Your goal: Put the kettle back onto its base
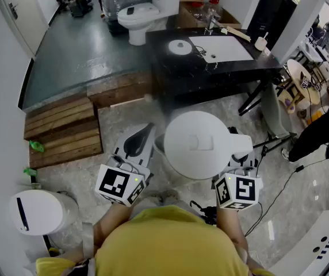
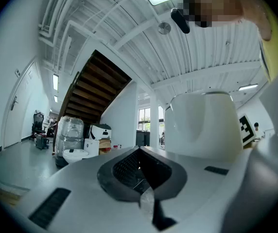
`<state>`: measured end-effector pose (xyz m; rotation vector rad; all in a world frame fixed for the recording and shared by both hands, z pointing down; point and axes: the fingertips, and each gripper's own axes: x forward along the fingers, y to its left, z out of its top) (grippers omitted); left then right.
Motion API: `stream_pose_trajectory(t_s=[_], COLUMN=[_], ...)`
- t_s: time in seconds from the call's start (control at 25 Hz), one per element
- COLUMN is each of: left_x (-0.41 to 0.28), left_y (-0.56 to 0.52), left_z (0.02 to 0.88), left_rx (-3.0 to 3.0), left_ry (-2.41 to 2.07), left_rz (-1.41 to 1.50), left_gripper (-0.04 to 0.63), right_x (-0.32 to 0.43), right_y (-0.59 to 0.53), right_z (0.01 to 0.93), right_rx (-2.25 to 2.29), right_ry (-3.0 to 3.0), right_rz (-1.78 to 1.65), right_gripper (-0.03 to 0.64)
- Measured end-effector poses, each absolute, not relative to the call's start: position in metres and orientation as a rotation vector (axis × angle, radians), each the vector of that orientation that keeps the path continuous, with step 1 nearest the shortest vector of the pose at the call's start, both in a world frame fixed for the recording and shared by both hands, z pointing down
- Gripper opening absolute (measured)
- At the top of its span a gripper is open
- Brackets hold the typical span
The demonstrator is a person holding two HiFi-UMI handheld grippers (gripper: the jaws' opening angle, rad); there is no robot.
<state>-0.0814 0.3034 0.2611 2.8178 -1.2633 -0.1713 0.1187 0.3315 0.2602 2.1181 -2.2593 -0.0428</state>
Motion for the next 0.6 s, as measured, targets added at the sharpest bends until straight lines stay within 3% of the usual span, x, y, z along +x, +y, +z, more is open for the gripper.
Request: stream_pose_trajectory(t_s=[0.6], left_x=[-0.100], left_y=[0.291], left_z=[0.264], left_rx=[2.821], left_ry=[-1.223], left_rz=[-0.191], left_gripper=[0.009], right_x=[0.101], right_y=[0.322], right_z=[0.259], right_rx=[2.141], right_ry=[-2.239], right_rz=[-0.061], right_gripper=[0.041])
